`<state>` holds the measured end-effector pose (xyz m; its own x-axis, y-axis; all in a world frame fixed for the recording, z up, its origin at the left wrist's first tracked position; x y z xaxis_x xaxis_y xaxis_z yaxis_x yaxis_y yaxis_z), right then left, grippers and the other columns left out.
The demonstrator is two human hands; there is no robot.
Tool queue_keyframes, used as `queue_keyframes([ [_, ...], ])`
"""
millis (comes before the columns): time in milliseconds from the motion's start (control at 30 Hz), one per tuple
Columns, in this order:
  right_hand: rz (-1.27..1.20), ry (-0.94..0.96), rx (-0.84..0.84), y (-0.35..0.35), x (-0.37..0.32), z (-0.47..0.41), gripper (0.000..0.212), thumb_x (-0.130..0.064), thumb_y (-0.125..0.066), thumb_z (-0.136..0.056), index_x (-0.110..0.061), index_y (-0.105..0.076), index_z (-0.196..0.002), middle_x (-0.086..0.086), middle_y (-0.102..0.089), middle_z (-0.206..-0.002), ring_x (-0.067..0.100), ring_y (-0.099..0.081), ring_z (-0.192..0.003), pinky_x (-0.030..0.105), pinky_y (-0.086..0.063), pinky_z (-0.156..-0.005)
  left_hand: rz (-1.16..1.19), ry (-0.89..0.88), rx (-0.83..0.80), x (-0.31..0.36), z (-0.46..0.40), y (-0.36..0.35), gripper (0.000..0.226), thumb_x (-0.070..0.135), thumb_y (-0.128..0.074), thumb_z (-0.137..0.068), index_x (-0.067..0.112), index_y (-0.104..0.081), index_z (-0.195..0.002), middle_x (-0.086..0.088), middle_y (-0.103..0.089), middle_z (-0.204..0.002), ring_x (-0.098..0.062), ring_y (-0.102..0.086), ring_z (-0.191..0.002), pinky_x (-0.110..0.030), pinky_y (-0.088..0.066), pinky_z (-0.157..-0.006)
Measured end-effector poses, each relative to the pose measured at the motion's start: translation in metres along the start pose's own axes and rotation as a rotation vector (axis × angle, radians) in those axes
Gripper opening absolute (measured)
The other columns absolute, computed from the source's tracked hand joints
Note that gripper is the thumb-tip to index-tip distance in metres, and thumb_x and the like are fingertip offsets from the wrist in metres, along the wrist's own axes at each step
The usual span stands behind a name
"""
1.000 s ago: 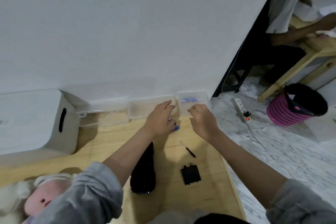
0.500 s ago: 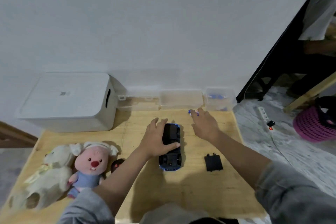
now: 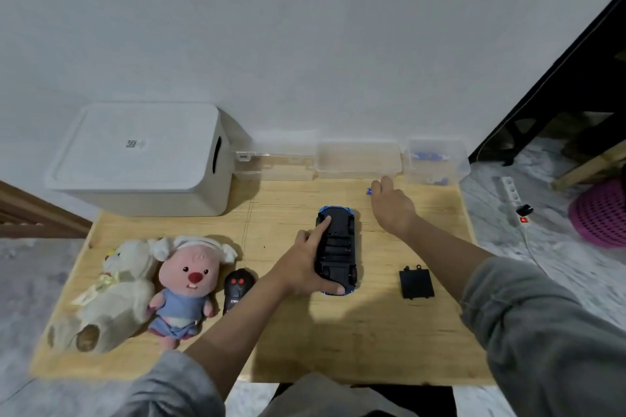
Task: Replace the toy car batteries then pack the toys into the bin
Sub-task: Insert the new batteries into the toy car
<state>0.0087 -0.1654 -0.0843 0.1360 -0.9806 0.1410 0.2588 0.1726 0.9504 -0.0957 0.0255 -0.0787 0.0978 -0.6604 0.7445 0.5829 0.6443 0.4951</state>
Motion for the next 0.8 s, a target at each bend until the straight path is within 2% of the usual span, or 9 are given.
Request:
queue_keyframes([
  [167, -0.060, -0.026, -0.015, 0.000, 0.003, -0.003, 0.056, 0.015, -0.054, -0.076, -0.005, -0.032, -0.123, 0.023, -0.033, -0.125, 0.027, -0.052, -0.064, 0.037, -0.054, -0.055, 0.104, -0.006, -0.010, -0.005, -0.003, -0.007, 0.139, 0.043, -0.089, -0.041, 0.056, 0.006, -0.141, 0.004, -0.033, -0.135, -0.016, -0.041, -0.128, -0.038, -0.037, -0.110],
  [267, -0.249, -0.083, 0.012, 0.003, 0.007, 0.001, 0.047, 0.017, -0.048, -0.075, -0.007, -0.036, -0.113, 0.019, -0.036, -0.119, 0.025, -0.049, -0.059, 0.034, -0.047, -0.047, 0.131, -0.004, -0.016, -0.008, -0.008, -0.010, 0.141, 0.044, -0.090, -0.038, 0.059, 0.006, -0.141, 0.003, -0.037, -0.137, -0.017, -0.043, -0.128, -0.041, -0.039, -0.108],
  [333, -0.528, -0.123, 0.048, 0.008, 0.008, 0.007, 0.033, 0.013, -0.045, -0.080, -0.007, -0.038, -0.106, 0.014, -0.040, -0.107, 0.023, -0.045, -0.061, 0.031, -0.037, -0.047, 0.126, -0.011, -0.022, -0.006, -0.011, -0.011, 0.142, 0.043, -0.091, -0.038, 0.060, 0.005, -0.140, 0.002, -0.040, -0.136, -0.018, -0.044, -0.127, -0.041, -0.040, -0.108],
  [433, -1.082, -0.142, 0.044, 0.017, 0.003, 0.026, 0.007, -0.007, -0.041, -0.097, -0.010, -0.037, -0.102, 0.005, -0.044, -0.083, 0.019, -0.044, -0.064, 0.029, -0.037, -0.051, 0.118, -0.035, -0.042, 0.004, -0.010, -0.009, 0.139, 0.040, -0.091, -0.040, 0.061, 0.004, -0.140, 0.002, -0.042, -0.135, -0.018, -0.044, -0.127, -0.040, -0.040, -0.108],
  [533, -1.430, -0.153, 0.053, 0.030, -0.002, 0.056, 0.004, -0.012, -0.044, -0.099, -0.011, -0.043, -0.102, 0.012, -0.054, -0.084, 0.014, -0.040, -0.051, 0.027, -0.039, -0.045, 0.078, -0.027, -0.019, 0.013, -0.006, -0.002, 0.134, 0.044, -0.087, -0.040, 0.066, 0.004, -0.136, 0.002, -0.045, -0.131, -0.018, -0.048, -0.122, -0.040, -0.042, -0.104],
  [600, -1.575, -0.132, 0.081, 0.041, -0.004, 0.075, 0.008, -0.007, -0.045, -0.098, -0.010, -0.046, -0.105, 0.016, -0.060, -0.089, 0.012, -0.038, -0.046, 0.027, -0.039, -0.043, 0.046, -0.025, 0.018, 0.016, -0.006, 0.003, 0.133, 0.046, -0.086, -0.041, 0.068, 0.007, -0.134, 0.001, -0.044, -0.124, -0.020, -0.048, -0.117, -0.040, -0.043, -0.103],
  [667, -1.638, -0.117, 0.105, 0.051, -0.003, 0.090, 0.024, -0.005, -0.046, -0.098, -0.015, -0.043, -0.120, 0.018, -0.062, -0.086, 0.013, -0.036, -0.045, 0.027, -0.039, -0.044, 0.071, -0.020, 0.028, 0.020, -0.004, 0.007, 0.132, 0.036, -0.089, -0.049, 0.059, 0.005, -0.140, 0.000, -0.041, -0.119, -0.020, -0.047, -0.114, -0.035, -0.042, -0.102],
  [733, -1.638, -0.088, 0.128, 0.061, -0.002, 0.103, 0.036, -0.006, -0.048, -0.097, -0.022, -0.040, -0.128, 0.020, -0.061, -0.083, 0.014, -0.037, -0.046, 0.029, -0.038, -0.045, 0.118, -0.031, 0.047, 0.023, -0.003, 0.011, 0.131, 0.026, -0.089, -0.057, 0.049, 0.005, -0.146, -0.002, -0.038, -0.119, -0.018, -0.044, -0.112, -0.028, -0.039, -0.098],
  [800, -1.592, -0.063, 0.162, 0.072, -0.002, 0.114, 0.034, -0.008, -0.051, -0.095, -0.022, -0.042, -0.126, 0.011, -0.065, -0.086, 0.012, -0.041, -0.045, 0.029, -0.040, -0.045, 0.160, -0.059, 0.078, 0.028, -0.001, 0.015, 0.131, 0.021, -0.088, -0.060, 0.044, 0.007, -0.147, -0.005, -0.037, -0.120, -0.018, -0.042, -0.112, -0.025, -0.036, -0.096],
])
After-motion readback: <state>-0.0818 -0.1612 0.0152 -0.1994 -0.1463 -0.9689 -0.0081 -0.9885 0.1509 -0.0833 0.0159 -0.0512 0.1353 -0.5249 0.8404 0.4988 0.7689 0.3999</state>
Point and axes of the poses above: each hand's wrist, its own z-axis away from the middle knuckle, its own y-axis out of the back of the hand, x = y × z, the point moved 6 cm from there along -z, towards the middle knuckle
